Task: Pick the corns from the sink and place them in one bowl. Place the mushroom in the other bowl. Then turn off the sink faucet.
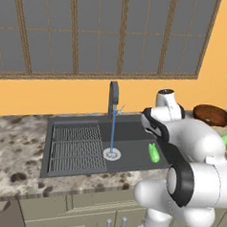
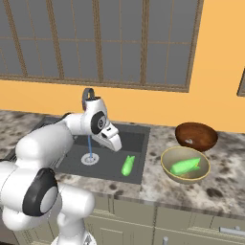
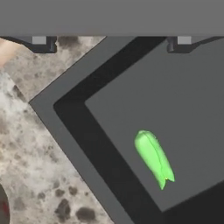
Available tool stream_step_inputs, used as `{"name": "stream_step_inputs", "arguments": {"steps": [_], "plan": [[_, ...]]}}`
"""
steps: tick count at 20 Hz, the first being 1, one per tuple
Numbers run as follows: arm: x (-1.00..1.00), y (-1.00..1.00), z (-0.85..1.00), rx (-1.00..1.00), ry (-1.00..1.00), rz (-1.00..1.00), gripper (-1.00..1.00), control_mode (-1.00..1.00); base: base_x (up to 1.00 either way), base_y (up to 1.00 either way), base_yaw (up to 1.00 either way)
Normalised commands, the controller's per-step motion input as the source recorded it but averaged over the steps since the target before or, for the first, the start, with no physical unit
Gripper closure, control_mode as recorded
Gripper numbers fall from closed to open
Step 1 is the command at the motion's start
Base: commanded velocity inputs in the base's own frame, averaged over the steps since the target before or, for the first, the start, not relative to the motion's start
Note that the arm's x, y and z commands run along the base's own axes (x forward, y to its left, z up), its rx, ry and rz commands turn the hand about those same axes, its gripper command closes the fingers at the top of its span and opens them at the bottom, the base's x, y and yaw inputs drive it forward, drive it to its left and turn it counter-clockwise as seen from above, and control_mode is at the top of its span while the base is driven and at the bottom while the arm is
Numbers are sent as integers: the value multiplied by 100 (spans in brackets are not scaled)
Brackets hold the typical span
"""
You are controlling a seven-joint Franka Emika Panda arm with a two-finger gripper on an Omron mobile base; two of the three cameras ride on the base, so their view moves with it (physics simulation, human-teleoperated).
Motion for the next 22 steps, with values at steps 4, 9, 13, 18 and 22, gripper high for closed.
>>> {"name": "stream_step_inputs", "arguments": {"steps": [4,9,13,18,22], "plan": [[0,0,-54,-1,0,2,-100,-100,0,0,0],[1,0,-40,0,1,9,-100,-100,0,0,0],[0,-5,-34,0,13,15,-100,-100,0,0,0],[12,-6,-21,0,2,14,-100,-100,0,0,0],[25,-3,-11,0,0,9,-100,-100,0,0,0]]}}
